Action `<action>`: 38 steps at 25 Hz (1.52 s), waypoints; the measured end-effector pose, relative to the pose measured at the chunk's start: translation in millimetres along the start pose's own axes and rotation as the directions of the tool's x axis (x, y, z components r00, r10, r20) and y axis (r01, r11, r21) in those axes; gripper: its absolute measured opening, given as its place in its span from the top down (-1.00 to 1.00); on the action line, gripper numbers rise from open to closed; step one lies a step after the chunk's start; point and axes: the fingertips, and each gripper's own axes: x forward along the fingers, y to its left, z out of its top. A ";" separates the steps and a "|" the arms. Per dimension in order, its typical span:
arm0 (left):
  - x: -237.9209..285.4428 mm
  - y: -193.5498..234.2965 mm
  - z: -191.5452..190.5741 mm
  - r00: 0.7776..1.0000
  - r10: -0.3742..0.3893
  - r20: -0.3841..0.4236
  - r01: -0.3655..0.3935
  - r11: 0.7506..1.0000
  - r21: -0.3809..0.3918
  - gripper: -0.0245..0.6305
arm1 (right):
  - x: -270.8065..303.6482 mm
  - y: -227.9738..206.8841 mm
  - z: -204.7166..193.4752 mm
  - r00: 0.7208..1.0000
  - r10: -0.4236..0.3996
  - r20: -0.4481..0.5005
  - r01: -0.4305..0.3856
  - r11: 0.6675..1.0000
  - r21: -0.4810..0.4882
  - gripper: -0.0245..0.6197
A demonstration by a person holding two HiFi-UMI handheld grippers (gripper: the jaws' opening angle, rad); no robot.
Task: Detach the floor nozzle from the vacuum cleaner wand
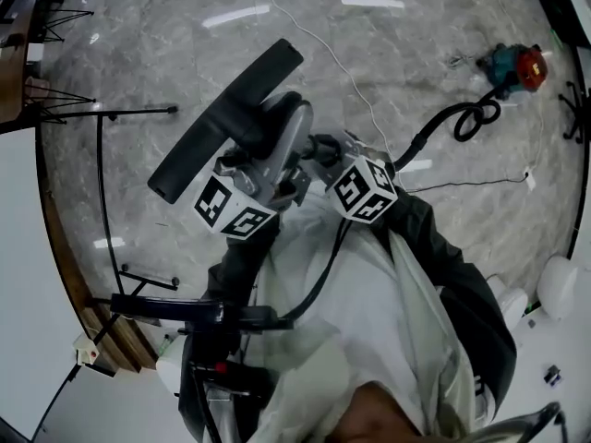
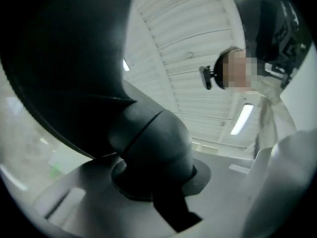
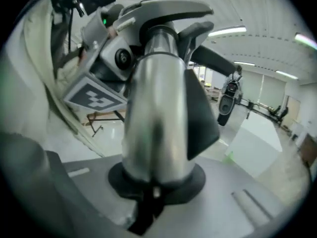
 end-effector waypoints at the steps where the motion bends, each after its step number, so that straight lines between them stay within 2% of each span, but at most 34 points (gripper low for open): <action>1: -2.0 -22.0 1.3 0.989 -0.149 0.003 0.149 0.989 0.012 0.70 | -7.0 11.9 1.7 0.995 0.094 0.020 -0.094 0.995 -0.015 0.79; 2: -6.6 -44.3 2.0 0.953 -0.302 0.003 0.301 0.953 0.016 0.70 | -14.9 25.3 3.6 0.979 0.199 0.036 -0.198 0.980 -0.032 0.79; 3: -12.4 -62.9 2.2 0.903 -0.430 0.003 0.430 0.903 0.012 0.70 | -22.4 37.6 5.7 0.954 0.297 0.049 -0.295 0.954 -0.048 0.78; 4: -17.1 -75.7 2.5 0.854 -0.521 0.006 0.521 0.854 0.003 0.70 | -28.6 47.1 8.0 0.923 0.379 0.062 -0.376 0.925 -0.056 0.78; 5: -20.0 -82.8 3.2 0.817 -0.576 0.013 0.576 0.817 -0.007 0.69 | -33.0 53.2 10.3 0.896 0.436 0.077 -0.433 0.900 -0.053 0.78; 6: -20.9 -85.2 4.2 0.798 -0.602 0.022 0.602 0.798 -0.016 0.69 | -35.5 56.2 12.2 0.881 0.465 0.090 -0.463 0.885 -0.040 0.78; 7: -20.0 -83.5 5.3 0.799 -0.600 0.030 0.601 0.799 -0.021 0.69 | -35.7 56.8 13.1 0.881 0.463 0.097 -0.463 0.886 -0.022 0.79; 8: -17.2 -78.4 6.4 0.820 -0.572 0.035 0.573 0.820 -0.020 0.69 | -33.4 55.0 13.2 0.897 0.432 0.098 -0.434 0.901 -0.003 0.79; 9: -12.7 -70.2 7.2 0.855 -0.518 0.037 0.518 0.855 -0.014 0.69 | -28.9 50.2 12.6 0.922 0.376 0.096 -0.379 0.925 0.016 0.79; 11: -1.7 -44.3 5.8 0.939 -0.344 0.023 0.344 0.939 -0.006 0.69 | -16.2 30.3 9.4 0.975 0.211 0.071 -0.215 0.975 0.054 0.79; 12: 2.6 -26.8 4.0 0.975 -0.224 0.010 0.224 0.975 -0.008 0.69 | -9.8 17.8 6.9 0.992 0.117 0.047 -0.120 0.990 0.070 0.79; 13: 4.3 -8.0 2.0 0.996 -0.088 -0.004 0.088 0.996 -0.016 0.69 | -3.9 7.5 4.5 0.999 0.035 0.019 -0.037 0.996 0.082 0.79; 14: 2.8 9.7 0.1 0.999 0.043 -0.015 -0.043 0.999 -0.027 0.69 | 1.2 1.3 2.4 1.000 -0.021 -0.008 0.022 0.996 0.088 0.79; 15: -0.7 23.4 -1.5 0.990 0.141 -0.022 -0.141 0.989 -0.040 0.69 | 5.4 -1.5 0.7 0.998 -0.054 -0.030 0.056 0.994 0.089 0.79; 16: -4.3 30.1 -2.0 0.983 0.181 -0.022 -0.182 0.982 -0.050 0.69 | 8.3 -2.0 -0.2 0.997 -0.070 -0.044 0.073 0.994 0.084 0.79; 17: -6.9 28.5 -1.4 0.987 0.160 -0.015 -0.161 0.986 -0.052 0.69 | 9.5 -0.9 0.0 0.996 -0.075 -0.047 0.078 0.994 0.072 0.78; 18: -8.8 19.3 0.0 0.996 0.089 -0.005 -0.089 0.995 -0.045 0.69 | 9.0 1.8 0.9 0.997 -0.069 -0.039 0.071 0.996 0.055 0.78; 19: -10.5 4.3 1.4 1.000 -0.016 0.001 0.016 0.999 -0.029 0.69 | 6.7 6.4 2.1 0.999 -0.048 -0.023 0.048 0.998 0.034 0.78; 20: -12.6 -14.1 1.9 0.990 -0.139 0.003 0.139 0.990 -0.008 0.70 | 2.6 13.4 2.5 1.000 -0.001 -0.003 0.001 1.000 0.010 0.78; 21: -15.2 -33.5 1.6 0.964 -0.265 0.002 0.265 0.964 0.011 0.70 | -3.3 23.3 2.0 0.997 0.076 0.015 -0.075 0.997 -0.015 0.78; 22: -17.9 -51.1 1.2 0.925 -0.379 0.001 0.379 0.925 0.021 0.70 | -11.2 35.3 1.0 0.983 0.181 0.028 -0.180 0.983 -0.041 0.78; 23: -20.3 -64.8 1.3 0.882 -0.470 0.004 0.470 0.882 0.021 0.69 | -20.9 47.9 -0.2 0.954 0.298 0.029 -0.296 0.953 -0.060 0.78; 25: -23.1 -80.5 2.9 0.813 -0.582 0.020 0.582 0.813 -0.002 0.69 | -39.7 66.8 1.0 0.876 0.482 0.025 -0.480 0.875 -0.060 0.77; 26: -23.6 -83.9 4.1 0.791 -0.611 0.031 0.612 0.791 -0.017 0.69 | -45.2 70.2 4.2 0.853 0.521 0.037 -0.519 0.853 -0.044 0.78; 27: -23.4 -85.2 5.4 0.780 -0.625 0.042 0.626 0.779 -0.032 0.69 | -46.8 69.3 7.8 0.854 0.518 0.054 -0.518 0.855 -0.022 0.78; 28: -22.5 -84.7 6.7 0.780 -0.624 0.050 0.626 0.779 -0.042 0.69 | -44.4 64.8 10.7 0.878 0.473 0.070 -0.475 0.880 0.001 0.78; 29: -20.7 -82.7 7.8 0.792 -0.608 0.053 0.610 0.791 -0.045 0.69 | -39.2 57.9 12.4 0.915 0.395 0.080 -0.397 0.917 0.021 0.78; 30: -18.0 -79.4 8.5 0.815 -0.577 0.050 0.578 0.815 -0.039 0.69 | -33.2 50.2 12.8 0.951 0.297 0.083 -0.300 0.953 0.038 0.78; 32: -9.4 -68.0 8.8 0.889 -0.458 0.027 0.458 0.889 -0.016 0.70 | -24.9 33.2 11.2 0.993 0.093 0.067 -0.097 0.993 0.062 0.78; 34: 2.0 -44.9 7.8 0.965 -0.262 0.003 0.262 0.965 -0.012 0.70 | -20.8 13.6 9.9 0.997 -0.064 0.040 0.061 0.995 0.084 0.78; 35: 6.4 -31.8 6.7 0.988 -0.154 -0.007 0.154 0.988 -0.015 0.70 | -19.2 5.4 8.7 0.993 -0.114 0.026 0.111 0.990 0.089 0.78; 36: 8.8 -21.6 5.2 0.998 -0.066 -0.015 0.065 0.998 -0.015 0.70 | -17.9 -0.1 7.2 0.989 -0.146 0.016 0.144 0.986 0.089 0.78; 37: 9.6 -16.5 4.0 1.000 -0.016 -0.020 0.016 1.000 -0.011 0.70 | -17.2 -3.1 6.1 0.987 -0.163 0.012 0.161 0.983 0.085 0.78; 38: 9.6 -17.0 3.3 1.000 -0.012 -0.022 0.012 1.000 -0.004 0.70 | -17.2 -4.1 5.7 0.985 -0.169 0.016 0.168 0.983 0.077 0.78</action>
